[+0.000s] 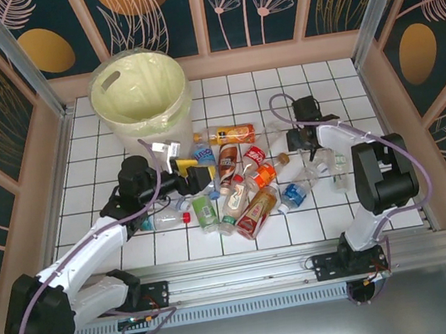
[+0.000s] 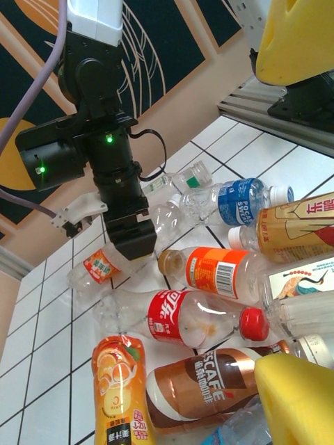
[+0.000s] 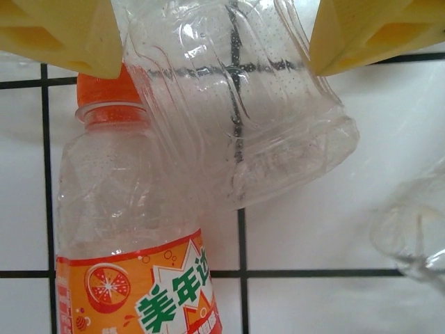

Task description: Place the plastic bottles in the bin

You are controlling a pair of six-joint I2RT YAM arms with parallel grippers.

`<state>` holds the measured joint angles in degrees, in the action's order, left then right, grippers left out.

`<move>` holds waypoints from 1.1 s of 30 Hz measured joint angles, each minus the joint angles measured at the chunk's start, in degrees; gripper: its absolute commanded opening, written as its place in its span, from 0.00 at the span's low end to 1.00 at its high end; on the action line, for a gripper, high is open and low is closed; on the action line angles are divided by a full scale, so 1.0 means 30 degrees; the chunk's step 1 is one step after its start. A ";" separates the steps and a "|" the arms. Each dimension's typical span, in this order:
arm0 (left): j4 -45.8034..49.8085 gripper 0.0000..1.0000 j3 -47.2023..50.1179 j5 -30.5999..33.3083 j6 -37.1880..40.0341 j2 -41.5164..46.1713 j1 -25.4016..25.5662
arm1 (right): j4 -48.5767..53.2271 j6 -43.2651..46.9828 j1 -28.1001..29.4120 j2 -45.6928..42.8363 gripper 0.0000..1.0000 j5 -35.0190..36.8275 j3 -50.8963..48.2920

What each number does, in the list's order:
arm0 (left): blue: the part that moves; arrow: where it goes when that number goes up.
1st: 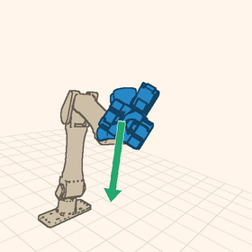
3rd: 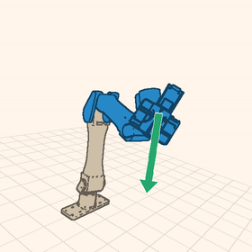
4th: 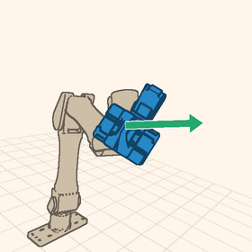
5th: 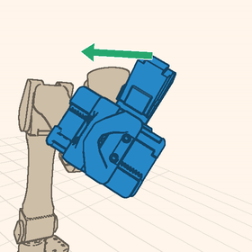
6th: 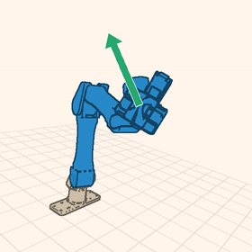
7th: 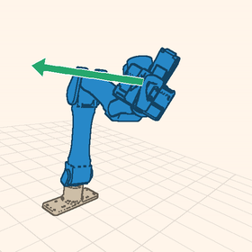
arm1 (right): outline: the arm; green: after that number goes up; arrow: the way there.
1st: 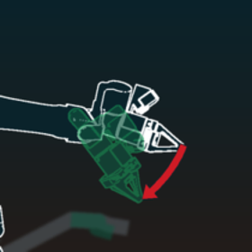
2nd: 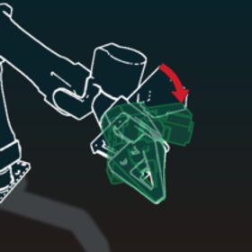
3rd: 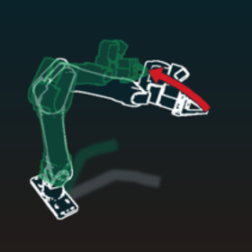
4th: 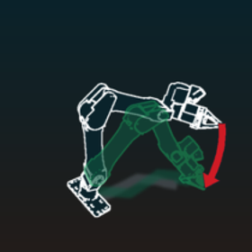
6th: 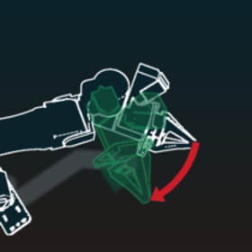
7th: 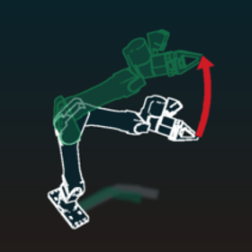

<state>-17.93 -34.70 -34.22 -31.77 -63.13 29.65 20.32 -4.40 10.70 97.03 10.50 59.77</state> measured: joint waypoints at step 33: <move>-0.0095 0.99 -0.0954 0.0138 -0.0015 -0.1392 0.0517 | 0.1297 -0.1071 -0.0415 0.0342 0.81 0.0000 0.0525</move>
<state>-18.22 -37.56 -33.80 -31.81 -67.31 31.20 24.21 -7.62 9.45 98.06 10.50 61.34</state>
